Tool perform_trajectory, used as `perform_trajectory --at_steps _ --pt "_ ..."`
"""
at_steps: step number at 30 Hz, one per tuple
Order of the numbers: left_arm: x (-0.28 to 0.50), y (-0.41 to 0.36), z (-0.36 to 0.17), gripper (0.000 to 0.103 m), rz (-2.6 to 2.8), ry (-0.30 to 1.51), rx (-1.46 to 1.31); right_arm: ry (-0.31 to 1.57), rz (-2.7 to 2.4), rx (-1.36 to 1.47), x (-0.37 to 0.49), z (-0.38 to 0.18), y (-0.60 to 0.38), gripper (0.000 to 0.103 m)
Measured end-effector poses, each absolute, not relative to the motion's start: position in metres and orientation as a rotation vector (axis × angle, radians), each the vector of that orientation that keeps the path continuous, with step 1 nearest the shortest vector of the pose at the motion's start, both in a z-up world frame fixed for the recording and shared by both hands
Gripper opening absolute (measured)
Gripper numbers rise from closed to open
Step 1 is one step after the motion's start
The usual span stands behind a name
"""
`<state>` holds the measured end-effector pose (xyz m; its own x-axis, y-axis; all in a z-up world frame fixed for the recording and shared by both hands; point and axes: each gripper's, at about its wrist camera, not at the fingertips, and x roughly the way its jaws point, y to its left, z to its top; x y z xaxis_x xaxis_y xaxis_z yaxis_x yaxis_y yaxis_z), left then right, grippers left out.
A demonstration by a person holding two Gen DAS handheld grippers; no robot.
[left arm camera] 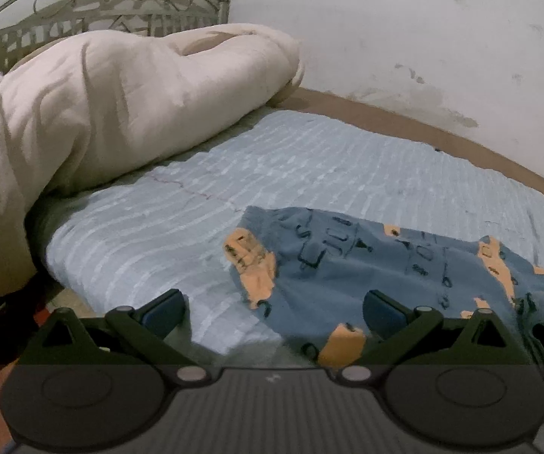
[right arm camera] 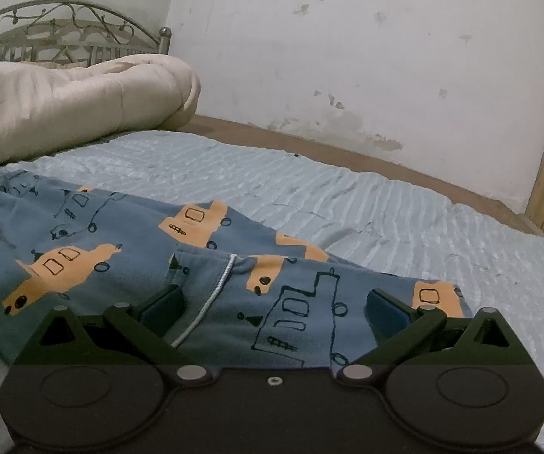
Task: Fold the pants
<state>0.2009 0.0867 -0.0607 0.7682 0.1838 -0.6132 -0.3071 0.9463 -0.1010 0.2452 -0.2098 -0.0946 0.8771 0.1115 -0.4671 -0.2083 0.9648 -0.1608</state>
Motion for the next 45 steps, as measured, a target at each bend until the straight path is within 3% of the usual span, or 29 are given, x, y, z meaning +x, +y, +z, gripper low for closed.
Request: perform_trajectory --at_steps 7,10,13,18,21,23,25,29,35,45 --pt "0.189 0.109 -0.067 0.102 0.131 0.516 -0.421 0.476 0.173 -0.195 0.247 -0.094 -0.212 0.102" --pt "0.198 0.117 -0.068 0.101 0.125 0.543 -0.456 0.474 0.177 -0.186 0.246 -0.095 -0.214 0.102" --pt "0.213 0.114 -0.068 0.091 0.201 0.614 -0.412 0.478 0.183 -0.175 0.247 -0.094 -0.216 0.102" --pt "0.219 0.113 -0.072 0.09 0.224 0.641 -0.433 0.479 0.184 -0.172 0.248 -0.093 -0.217 0.102" --pt "0.213 0.118 -0.073 0.079 0.207 0.623 -0.47 0.481 0.185 -0.17 0.248 -0.094 -0.217 0.102" --pt "0.208 0.121 -0.074 0.063 0.188 0.61 -0.521 0.481 0.185 -0.17 0.248 -0.094 -0.217 0.102" --pt "0.206 0.123 -0.074 0.057 0.197 0.598 -0.546 0.48 0.184 -0.17 0.248 -0.094 -0.217 0.102" --pt "0.202 0.133 -0.079 0.033 0.222 0.59 -0.627 0.479 0.184 -0.172 0.248 -0.094 -0.217 0.102" --pt "0.199 0.14 -0.079 0.018 0.232 0.587 -0.675 0.479 0.185 -0.169 0.248 -0.094 -0.217 0.102" --pt "0.195 0.105 -0.048 0.012 0.221 0.495 -0.426 0.478 0.185 -0.163 0.248 -0.094 -0.216 0.102"
